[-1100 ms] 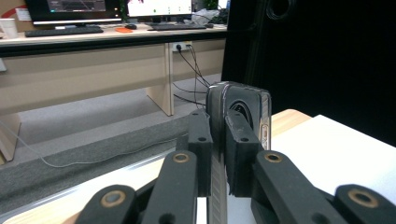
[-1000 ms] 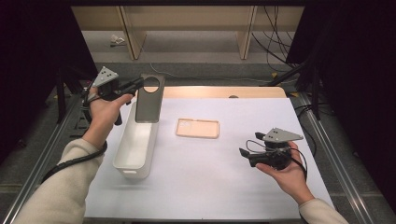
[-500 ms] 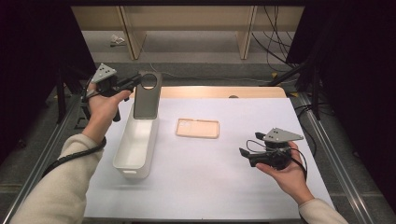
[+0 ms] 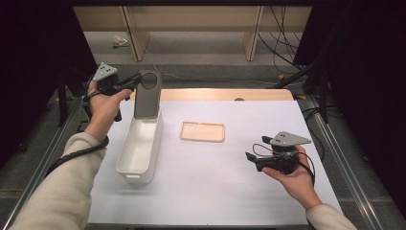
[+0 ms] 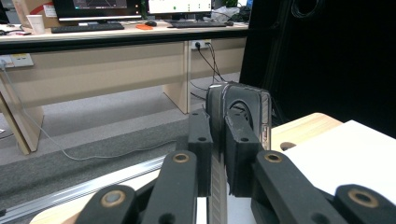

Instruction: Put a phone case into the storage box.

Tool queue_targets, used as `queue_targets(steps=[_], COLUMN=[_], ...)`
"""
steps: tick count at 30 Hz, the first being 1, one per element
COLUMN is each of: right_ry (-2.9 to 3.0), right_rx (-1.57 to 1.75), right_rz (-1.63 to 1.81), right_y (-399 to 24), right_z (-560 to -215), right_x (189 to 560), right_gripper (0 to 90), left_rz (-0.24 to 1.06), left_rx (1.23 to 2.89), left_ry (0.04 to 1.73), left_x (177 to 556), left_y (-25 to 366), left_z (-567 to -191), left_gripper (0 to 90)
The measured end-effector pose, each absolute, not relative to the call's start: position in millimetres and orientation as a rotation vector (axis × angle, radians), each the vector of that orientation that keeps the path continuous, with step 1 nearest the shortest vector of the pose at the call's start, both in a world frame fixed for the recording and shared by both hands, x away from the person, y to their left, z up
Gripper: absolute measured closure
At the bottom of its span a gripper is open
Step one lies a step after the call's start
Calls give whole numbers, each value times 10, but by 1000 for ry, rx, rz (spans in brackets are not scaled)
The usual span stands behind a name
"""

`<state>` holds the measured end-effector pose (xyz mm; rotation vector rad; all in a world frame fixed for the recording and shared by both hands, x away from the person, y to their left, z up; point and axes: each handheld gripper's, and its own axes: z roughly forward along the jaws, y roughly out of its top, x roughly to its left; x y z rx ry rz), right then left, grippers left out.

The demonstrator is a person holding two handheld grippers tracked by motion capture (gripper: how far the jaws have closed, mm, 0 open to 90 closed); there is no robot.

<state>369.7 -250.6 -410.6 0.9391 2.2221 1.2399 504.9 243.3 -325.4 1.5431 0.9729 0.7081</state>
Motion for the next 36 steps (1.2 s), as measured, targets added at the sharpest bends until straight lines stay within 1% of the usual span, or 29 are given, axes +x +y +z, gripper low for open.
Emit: queue_targets(steps=[36], right_ry=[2221], right_rx=[944], right_rz=[1244], right_y=[-2513], right_z=[-4103], right_x=[3699], right_gripper=[165], left_rz=[694], left_rx=[1550], left_ry=[1029], left_x=[5232], left_y=[2542], left_z=[-3470], left_gripper=[820])
